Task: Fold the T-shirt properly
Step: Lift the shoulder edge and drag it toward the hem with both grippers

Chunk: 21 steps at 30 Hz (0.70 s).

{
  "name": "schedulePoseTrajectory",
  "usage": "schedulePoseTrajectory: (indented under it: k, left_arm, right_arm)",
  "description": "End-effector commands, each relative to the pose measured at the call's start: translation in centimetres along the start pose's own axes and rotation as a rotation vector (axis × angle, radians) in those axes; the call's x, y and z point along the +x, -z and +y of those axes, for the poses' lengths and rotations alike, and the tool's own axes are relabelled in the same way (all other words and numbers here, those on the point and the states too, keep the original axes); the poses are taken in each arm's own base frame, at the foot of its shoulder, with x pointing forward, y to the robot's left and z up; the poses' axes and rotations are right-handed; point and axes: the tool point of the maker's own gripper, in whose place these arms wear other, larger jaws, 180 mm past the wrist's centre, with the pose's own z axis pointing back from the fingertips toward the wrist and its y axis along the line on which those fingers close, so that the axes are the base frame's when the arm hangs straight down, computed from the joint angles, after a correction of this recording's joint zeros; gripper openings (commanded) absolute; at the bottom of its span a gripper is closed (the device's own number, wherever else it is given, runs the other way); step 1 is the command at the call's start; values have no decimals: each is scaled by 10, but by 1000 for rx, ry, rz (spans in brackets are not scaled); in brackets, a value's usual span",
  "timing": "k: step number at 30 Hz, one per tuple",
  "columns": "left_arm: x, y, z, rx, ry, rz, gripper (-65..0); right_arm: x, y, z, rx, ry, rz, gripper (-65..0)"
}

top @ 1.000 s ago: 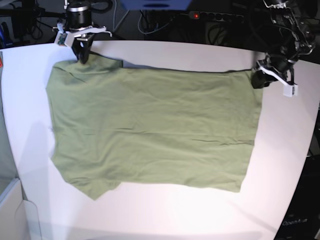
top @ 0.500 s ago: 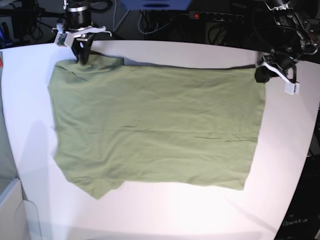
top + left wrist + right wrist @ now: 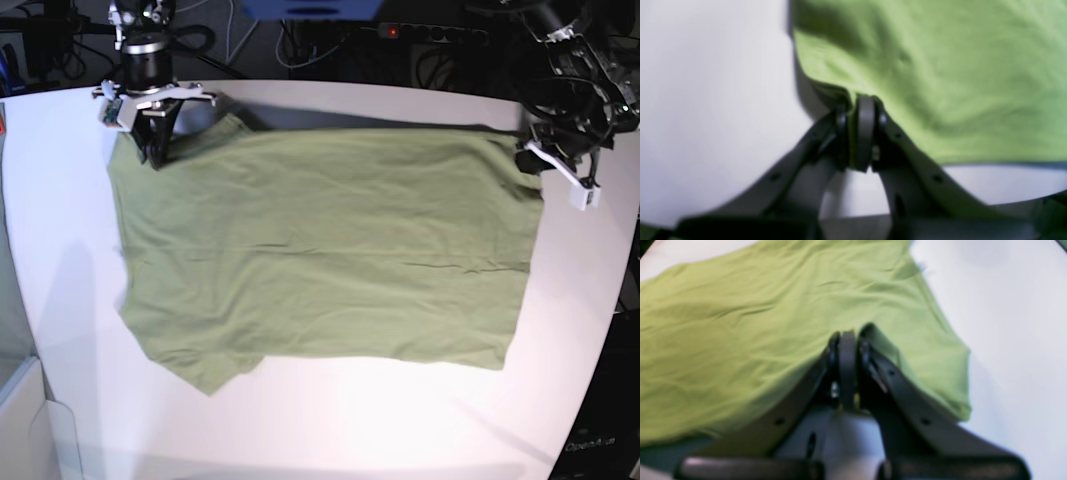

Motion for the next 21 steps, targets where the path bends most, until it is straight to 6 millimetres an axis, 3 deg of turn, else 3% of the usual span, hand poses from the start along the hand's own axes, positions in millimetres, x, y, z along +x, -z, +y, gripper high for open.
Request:
schedulePoseTrajectory:
  k: [1,16,21]
  left_arm:
    - [19,-3,0,-1,20,-44,-614]
    - [100,-2,-22,-45,59,-167,-614]
    - [117,4,-27,-78,42,-193,-614]
  right_arm:
    - [13,4,3,11,-3,-43,-640]
    - [48,71,16,58,-19,-36,-640]
    - [62,89,21,70,-25,-41,-640]
